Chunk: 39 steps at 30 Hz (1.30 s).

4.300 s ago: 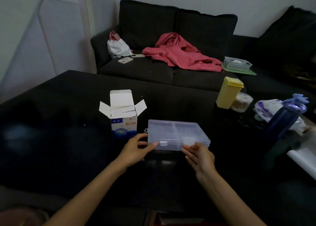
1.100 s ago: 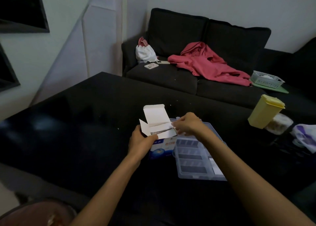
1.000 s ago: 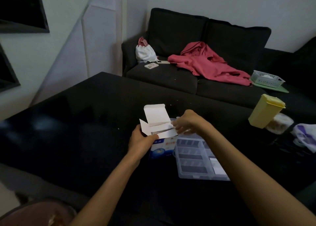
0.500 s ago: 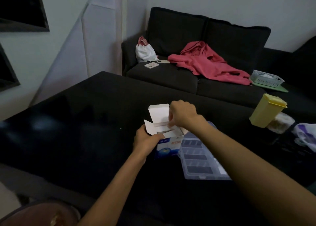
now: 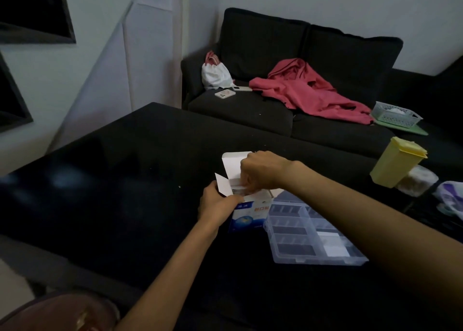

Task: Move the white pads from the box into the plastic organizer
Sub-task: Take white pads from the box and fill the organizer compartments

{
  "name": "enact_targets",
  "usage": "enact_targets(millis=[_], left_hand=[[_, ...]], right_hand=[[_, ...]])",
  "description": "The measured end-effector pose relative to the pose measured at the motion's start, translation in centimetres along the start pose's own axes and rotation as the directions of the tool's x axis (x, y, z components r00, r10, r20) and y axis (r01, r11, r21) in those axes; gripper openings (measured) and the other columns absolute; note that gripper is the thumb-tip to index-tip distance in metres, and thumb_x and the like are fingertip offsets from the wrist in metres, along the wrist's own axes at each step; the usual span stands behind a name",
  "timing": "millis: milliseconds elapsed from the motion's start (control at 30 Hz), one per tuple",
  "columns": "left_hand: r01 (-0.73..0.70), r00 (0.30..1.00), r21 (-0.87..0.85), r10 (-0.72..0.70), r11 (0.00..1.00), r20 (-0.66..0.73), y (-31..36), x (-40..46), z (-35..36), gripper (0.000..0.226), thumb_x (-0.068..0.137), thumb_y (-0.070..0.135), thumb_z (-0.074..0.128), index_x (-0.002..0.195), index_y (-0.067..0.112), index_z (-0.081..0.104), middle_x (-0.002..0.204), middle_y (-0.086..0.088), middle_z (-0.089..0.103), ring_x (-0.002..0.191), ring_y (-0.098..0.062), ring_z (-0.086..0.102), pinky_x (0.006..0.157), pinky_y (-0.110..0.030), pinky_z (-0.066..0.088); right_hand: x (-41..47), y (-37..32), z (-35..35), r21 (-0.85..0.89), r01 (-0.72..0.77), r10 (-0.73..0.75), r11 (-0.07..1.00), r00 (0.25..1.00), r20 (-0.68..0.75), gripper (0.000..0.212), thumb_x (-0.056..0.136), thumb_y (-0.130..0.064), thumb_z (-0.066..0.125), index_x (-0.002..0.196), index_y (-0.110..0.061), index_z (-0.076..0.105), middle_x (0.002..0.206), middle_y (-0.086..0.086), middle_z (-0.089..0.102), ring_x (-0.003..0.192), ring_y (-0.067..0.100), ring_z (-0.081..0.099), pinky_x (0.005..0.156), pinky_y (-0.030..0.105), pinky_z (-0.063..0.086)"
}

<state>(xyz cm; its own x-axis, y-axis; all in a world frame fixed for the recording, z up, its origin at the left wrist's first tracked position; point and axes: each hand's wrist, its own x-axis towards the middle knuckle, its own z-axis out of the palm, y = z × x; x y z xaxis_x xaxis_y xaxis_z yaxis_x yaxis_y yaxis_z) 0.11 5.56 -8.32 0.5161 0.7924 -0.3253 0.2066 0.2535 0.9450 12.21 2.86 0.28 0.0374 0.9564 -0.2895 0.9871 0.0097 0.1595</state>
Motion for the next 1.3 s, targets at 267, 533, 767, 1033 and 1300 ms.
enact_targets(millis=[267, 533, 767, 1033, 1300], left_hand=[[-0.016, 1.0, 0.004, 0.016, 1.0, 0.022, 0.1, 0.1, -0.2, 0.062, 0.076, 0.015, 0.075, 0.132, 0.018, 0.047, 0.128, -0.009, 0.057, 0.115, -0.025, 0.056, 0.096, -0.043, 0.048], [-0.04, 0.996, 0.067, 0.035, 0.997, 0.081, 0.5, -0.2, -0.6, 0.067, 0.076, 0.022, 0.075, 0.135, 0.018, 0.044, 0.132, -0.008, 0.054, 0.119, -0.025, 0.053, 0.096, -0.04, 0.047], [-0.088, 0.988, 0.194, 0.061, 0.977, 0.141, 0.7, -0.5, -1.2, 0.081, 0.064, 0.018, 0.084, 0.134, 0.017, 0.045, 0.133, -0.005, 0.054, 0.123, -0.024, 0.05, 0.095, -0.038, 0.047], [-0.117, 0.99, 0.229, 0.096, 0.966, 0.101, 0.7, 0.1, -1.8, 0.071, 0.063, 0.013, 0.084, 0.126, 0.02, 0.051, 0.127, -0.004, 0.058, 0.119, -0.022, 0.053, 0.099, -0.045, 0.045], [-0.084, 0.996, 0.198, 0.079, 0.977, 0.034, 0.6, 0.5, -2.5, 0.076, 0.067, 0.012, 0.081, 0.134, 0.017, 0.045, 0.134, -0.006, 0.052, 0.124, -0.025, 0.048, 0.101, -0.045, 0.042]], right_hand=[[0.0, 0.8, 0.0, 0.148, -0.031, 0.035, 0.988, 0.999, -0.02, 0.027, 0.087, -0.021, 0.063, 0.11, -0.008, 0.065, 0.113, 0.007, 0.065, 0.099, 0.019, 0.063, 0.086, 0.03, 0.053], [-0.3, 0.6, -0.2, 0.041, -0.001, 0.002, 0.999, 0.999, -0.032, 0.026, 0.089, -0.024, 0.06, 0.108, -0.007, 0.065, 0.108, 0.005, 0.066, 0.087, 0.015, 0.062, 0.072, 0.023, 0.051], [-0.4, 0.2, 0.5, -0.156, 0.066, -0.085, 0.986, 0.989, -0.119, 0.024, 0.093, -0.024, 0.053, 0.11, -0.011, 0.064, 0.107, 0.007, 0.066, 0.089, 0.016, 0.063, 0.066, 0.02, 0.042], [-2.0, 1.6, -0.1, -0.14, 0.075, -0.114, 0.987, 0.949, -0.294, 0.024, 0.094, -0.026, 0.05, 0.109, -0.018, 0.067, 0.11, 0.0, 0.067, 0.09, 0.013, 0.063, 0.054, 0.014, 0.031], [-2.7, 1.8, 0.1, -0.066, 0.003, -0.035, 0.998, 0.872, -0.489, 0.026, 0.096, -0.03, 0.047, 0.112, -0.025, 0.067, 0.109, -0.002, 0.068, 0.09, 0.018, 0.062, 0.059, 0.024, 0.035]])
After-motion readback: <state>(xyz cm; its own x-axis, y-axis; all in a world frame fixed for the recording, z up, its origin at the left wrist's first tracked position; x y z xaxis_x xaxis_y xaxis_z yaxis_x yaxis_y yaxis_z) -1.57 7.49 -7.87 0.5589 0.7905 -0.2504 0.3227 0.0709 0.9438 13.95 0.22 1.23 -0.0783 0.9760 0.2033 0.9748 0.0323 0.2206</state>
